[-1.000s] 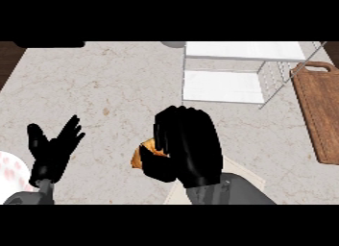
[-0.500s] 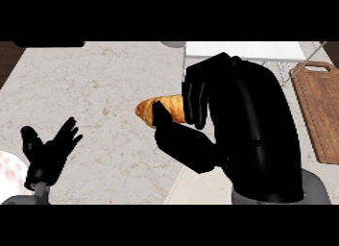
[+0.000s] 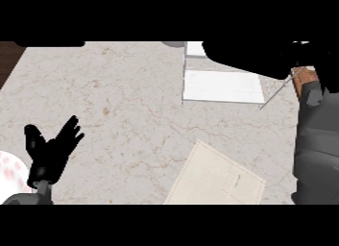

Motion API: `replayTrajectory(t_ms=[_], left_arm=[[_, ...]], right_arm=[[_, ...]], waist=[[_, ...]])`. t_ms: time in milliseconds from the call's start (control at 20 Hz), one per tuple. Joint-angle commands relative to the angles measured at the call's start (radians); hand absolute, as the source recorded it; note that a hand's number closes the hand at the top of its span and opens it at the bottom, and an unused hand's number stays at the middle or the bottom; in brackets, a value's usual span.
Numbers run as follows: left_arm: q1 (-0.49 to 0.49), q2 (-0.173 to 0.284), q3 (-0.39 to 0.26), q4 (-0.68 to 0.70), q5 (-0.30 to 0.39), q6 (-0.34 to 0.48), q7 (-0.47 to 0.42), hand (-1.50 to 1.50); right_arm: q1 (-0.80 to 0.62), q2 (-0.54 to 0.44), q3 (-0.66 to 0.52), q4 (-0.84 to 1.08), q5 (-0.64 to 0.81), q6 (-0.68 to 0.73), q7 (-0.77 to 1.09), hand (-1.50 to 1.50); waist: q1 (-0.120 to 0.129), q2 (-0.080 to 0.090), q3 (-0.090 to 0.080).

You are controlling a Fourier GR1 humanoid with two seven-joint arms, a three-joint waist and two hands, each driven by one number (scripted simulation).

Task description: Pick the croissant from the placemat and place it in the tiered shelf

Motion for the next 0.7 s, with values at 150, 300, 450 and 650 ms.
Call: replayTrajectory(t_ms=[150, 300, 450, 650], left_arm=[[0.014, -0.022, -0.007, -0.006, -0.014, -0.006, 0.015, 0.00], [0.019, -0.008, 0.012, 0.026, -0.004, -0.046, -0.017, 0.00], [-0.043, 0.005, 0.027, -0.012, 0.008, -0.019, 0.093, 0.00], [-0.088, -0.009, 0.020, 0.038, -0.036, -0.011, 0.067, 0.00]], right_arm=[[-0.111, -0.086, -0.119, 0.182, -0.021, 0.059, -0.005, 1.50], [-0.176, -0.152, -0.193, 0.328, -0.075, 0.076, -0.110, 1.50], [-0.169, -0.214, -0.230, 0.427, -0.123, 0.115, -0.212, 1.50], [-0.152, -0.189, -0.152, 0.549, -0.027, 0.015, -0.298, 1.50]], waist=[[0.007, 0.004, -0.002], [0.011, 0.006, -0.002], [0.011, 0.007, -0.001], [0.013, 0.010, -0.002]])
